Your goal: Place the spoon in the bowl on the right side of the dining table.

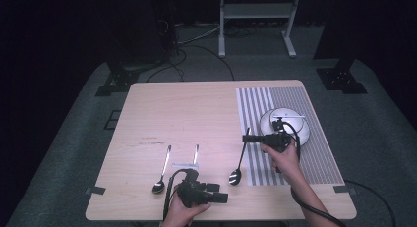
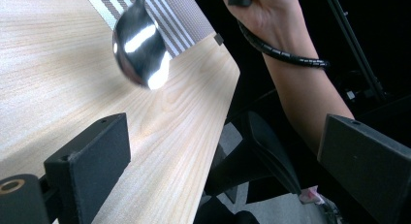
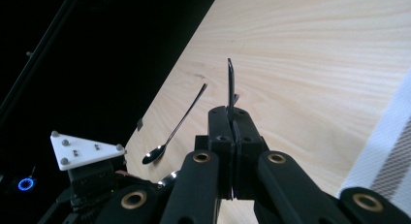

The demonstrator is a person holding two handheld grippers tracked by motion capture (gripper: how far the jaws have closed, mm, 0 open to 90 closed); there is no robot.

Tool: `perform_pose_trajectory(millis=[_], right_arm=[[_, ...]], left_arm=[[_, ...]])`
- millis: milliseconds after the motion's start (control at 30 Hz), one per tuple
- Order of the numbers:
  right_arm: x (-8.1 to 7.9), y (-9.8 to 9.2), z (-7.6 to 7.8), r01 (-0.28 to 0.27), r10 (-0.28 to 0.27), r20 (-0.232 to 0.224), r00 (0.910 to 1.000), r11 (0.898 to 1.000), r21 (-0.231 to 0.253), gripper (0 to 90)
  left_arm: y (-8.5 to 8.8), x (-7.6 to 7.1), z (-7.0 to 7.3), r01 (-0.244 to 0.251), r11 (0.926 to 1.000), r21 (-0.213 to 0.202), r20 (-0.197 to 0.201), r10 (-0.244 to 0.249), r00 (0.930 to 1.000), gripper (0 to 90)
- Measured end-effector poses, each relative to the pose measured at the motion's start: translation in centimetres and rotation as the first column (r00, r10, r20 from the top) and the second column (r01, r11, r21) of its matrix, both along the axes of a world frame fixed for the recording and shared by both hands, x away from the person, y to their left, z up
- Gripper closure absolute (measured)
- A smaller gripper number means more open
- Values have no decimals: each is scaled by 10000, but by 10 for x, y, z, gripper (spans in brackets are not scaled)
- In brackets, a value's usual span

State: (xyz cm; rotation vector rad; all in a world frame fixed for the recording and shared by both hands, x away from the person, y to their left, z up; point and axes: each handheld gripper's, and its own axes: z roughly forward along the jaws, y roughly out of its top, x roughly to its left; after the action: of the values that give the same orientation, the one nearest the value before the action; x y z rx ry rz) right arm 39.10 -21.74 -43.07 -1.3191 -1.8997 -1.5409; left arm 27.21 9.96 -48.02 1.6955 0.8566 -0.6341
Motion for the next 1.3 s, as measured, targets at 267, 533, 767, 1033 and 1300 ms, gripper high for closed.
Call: perform_pose_trajectory(millis=[267,533,767,1033,1300], right_arm=[[7,-22,10,720,-719,127,9973,9974,-72,889],[12,-40,13,1318,-1317,70,9913,9913,-68,888],[16,-55,19,1793,-1792,89,9838,9837,-155,888],[21,-72,26,2348,-2346,104,9720,9720,-131,888],[27,-90,35,2920,-2916,199,9563,9562,-221,888]], left_arm=[[-1,-1,1,52,10000,10,92,-52,9999,34],[-1,-1,0,79,10000,11,82,-79,9999,33],[-1,-1,1,95,10000,18,91,-95,9999,33],[-1,-2,1,87,10000,10,104,-88,9999,33],[-2,-2,1,107,9999,0,112,-107,9999,32]])
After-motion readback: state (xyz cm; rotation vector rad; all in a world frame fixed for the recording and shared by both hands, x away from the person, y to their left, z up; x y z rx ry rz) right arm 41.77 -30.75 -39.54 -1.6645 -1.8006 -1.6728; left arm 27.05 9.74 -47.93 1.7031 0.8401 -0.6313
